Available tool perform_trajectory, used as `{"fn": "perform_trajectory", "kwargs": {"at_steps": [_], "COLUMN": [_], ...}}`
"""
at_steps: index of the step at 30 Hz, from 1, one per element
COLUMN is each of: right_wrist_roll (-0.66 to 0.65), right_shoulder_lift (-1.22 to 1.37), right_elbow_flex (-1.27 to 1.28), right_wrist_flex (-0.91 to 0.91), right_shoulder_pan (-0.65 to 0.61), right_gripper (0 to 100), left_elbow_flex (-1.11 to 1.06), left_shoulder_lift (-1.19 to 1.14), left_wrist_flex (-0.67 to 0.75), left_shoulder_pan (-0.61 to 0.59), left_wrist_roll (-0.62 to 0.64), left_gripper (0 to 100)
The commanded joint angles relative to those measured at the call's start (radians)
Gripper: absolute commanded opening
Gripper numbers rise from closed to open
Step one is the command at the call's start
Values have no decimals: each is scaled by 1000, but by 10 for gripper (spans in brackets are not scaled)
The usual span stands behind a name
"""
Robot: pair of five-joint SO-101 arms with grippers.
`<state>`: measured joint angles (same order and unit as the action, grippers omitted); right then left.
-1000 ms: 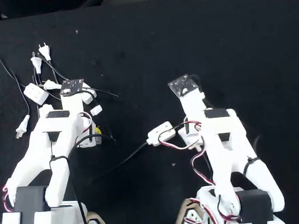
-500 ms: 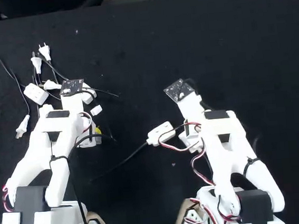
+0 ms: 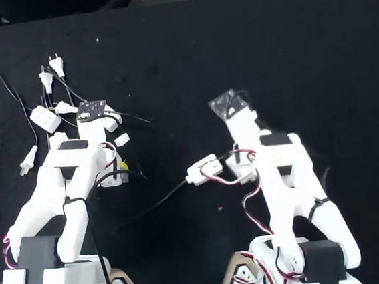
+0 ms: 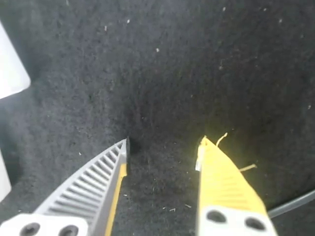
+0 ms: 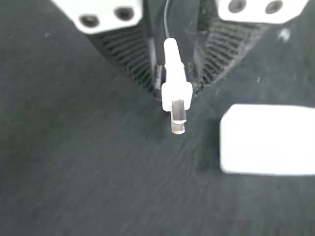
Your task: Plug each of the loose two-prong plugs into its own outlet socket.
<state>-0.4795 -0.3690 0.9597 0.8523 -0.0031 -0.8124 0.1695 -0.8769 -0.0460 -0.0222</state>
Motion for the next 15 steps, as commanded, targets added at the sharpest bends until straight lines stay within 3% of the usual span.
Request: {"fn": "perform_trajectory", "kwargs": {"at_steps": [1, 5, 10, 15], "right_wrist_roll": [15, 11, 9, 9], "right_shoulder_lift": [27, 116, 226, 203], "right_elbow_flex": [-91, -108, -110, -124], "right_wrist_flex": [-55, -66, -66, -60], "right_shoulder_pan": [15, 15, 21, 25], "right_gripper": [11, 17, 118, 90], "left_elbow_flex": [24, 24, 24, 24], "left_shoulder_lift": [18, 18, 18, 18], "left_wrist_flex": [-9, -11, -11, -11], "left_shoulder_pan": [-8, -8, -8, -8], "left_wrist_roll": [-8, -8, -8, -8], "left_gripper": [234, 234, 234, 234]}}
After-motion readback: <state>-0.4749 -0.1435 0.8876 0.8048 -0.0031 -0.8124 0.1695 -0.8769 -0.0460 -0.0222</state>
